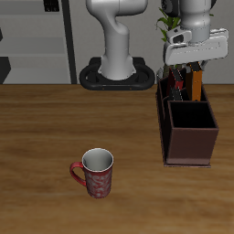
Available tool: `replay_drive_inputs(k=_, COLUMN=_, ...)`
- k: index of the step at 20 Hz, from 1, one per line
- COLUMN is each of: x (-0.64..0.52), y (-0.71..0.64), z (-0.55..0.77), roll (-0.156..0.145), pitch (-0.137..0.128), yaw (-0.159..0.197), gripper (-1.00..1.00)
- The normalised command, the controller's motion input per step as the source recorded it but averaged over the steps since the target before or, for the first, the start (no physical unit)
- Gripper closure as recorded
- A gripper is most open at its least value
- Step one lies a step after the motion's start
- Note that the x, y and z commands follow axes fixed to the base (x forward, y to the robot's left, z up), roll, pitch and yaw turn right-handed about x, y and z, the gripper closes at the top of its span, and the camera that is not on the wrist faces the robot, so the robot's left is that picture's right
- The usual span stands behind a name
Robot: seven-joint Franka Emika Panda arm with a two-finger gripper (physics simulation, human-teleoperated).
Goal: Place the striped book into the left desk caddy's front compartment and place the red book into the left desk caddy's left compartment and place the orange book into the left desk caddy's back compartment
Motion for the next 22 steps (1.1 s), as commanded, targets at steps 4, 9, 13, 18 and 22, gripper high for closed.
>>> replay_drive_inputs(k=4, x=0.09, y=0.08, z=-0.1, roll=0.016, pitch=0.013, yaw=-0.007, gripper=1.0)
replay_drive_inputs(k=9, x=0.06, y=0.11, z=-0.12, roll=0.027, pitch=0.021, yaw=-0.001, gripper=1.0)
replay_drive_inputs(k=13, x=-0.02, y=-0.02, z=-0.07, roll=-0.001, pitch=0.016, yaw=-0.016, gripper=1.0)
replay_drive_inputs(k=18, x=0.02, y=0.03, z=-0.08, roll=0.009, pitch=0.019, yaw=-0.017, gripper=1.0)
replay_drive_inputs(k=22, x=-0.03, y=-0.02, z=-0.11, roll=0.006, pitch=0.027, yaw=-0.007, gripper=1.0)
